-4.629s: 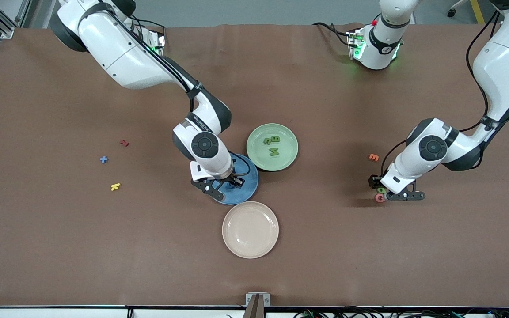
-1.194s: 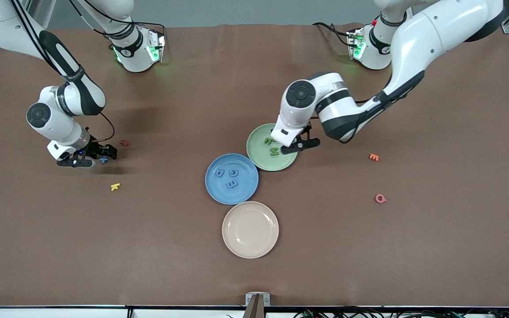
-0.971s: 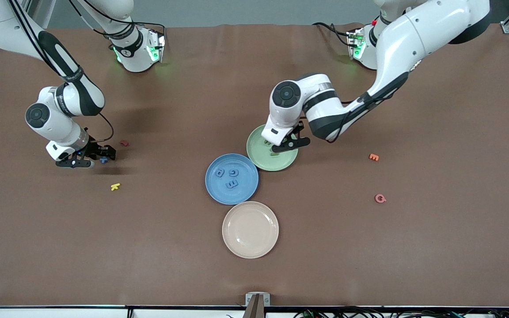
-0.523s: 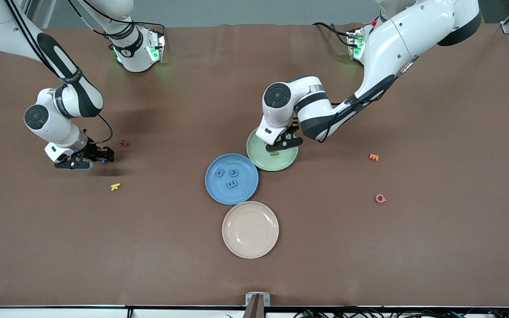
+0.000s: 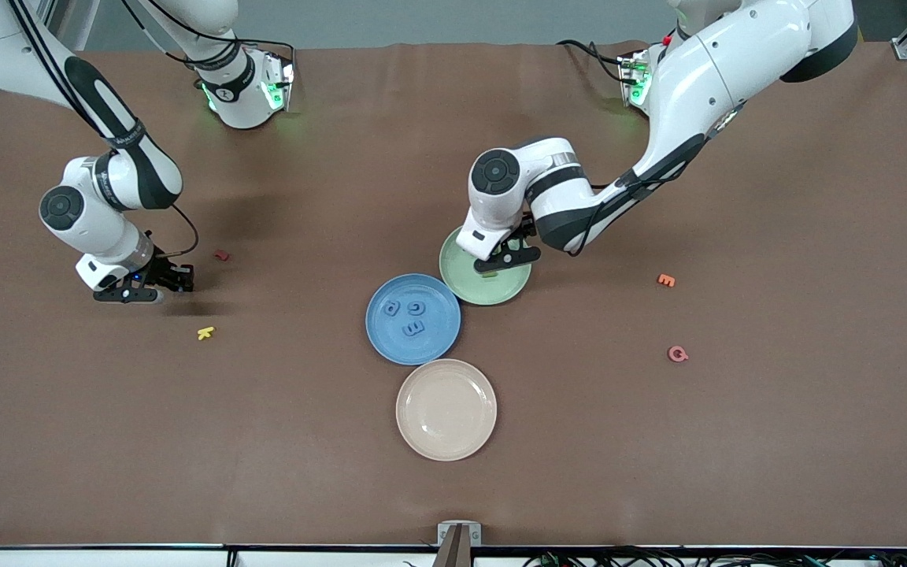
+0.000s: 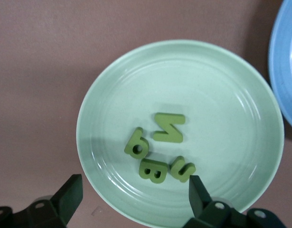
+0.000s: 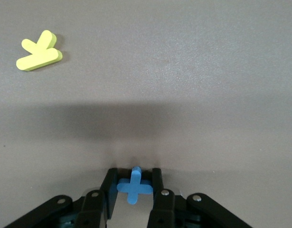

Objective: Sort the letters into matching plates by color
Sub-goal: 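Place the blue plus on the blue plate while the left arm returns to rest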

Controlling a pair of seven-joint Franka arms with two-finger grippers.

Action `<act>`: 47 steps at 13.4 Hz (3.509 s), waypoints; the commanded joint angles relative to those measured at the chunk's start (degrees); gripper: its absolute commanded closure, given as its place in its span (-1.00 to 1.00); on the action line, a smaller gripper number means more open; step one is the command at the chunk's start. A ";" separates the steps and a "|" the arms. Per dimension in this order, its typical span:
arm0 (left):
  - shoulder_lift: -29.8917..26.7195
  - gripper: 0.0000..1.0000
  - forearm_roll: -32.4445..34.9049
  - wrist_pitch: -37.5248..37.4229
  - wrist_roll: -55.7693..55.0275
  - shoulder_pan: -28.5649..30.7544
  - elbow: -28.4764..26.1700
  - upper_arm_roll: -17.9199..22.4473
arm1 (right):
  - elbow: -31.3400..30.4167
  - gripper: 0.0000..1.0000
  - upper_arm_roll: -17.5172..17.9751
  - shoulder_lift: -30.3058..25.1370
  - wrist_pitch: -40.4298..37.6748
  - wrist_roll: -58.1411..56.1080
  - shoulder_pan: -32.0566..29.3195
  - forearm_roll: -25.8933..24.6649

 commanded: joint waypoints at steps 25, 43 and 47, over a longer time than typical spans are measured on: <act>-37.79 -0.96 -45.36 0.14 70.44 15.66 -8.31 20.99 | 43.39 0.99 3.28 18.87 -24.90 70.02 45.87 -0.22; -46.68 -0.97 -41.49 -23.33 79.86 32.48 11.65 20.72 | 58.81 -1.00 2.14 29.97 -26.58 80.86 55.47 -1.19; -46.68 -0.97 -41.41 -23.33 79.87 23.83 11.65 28.58 | 58.90 -1.00 2.23 28.13 -32.10 74.91 53.72 -1.37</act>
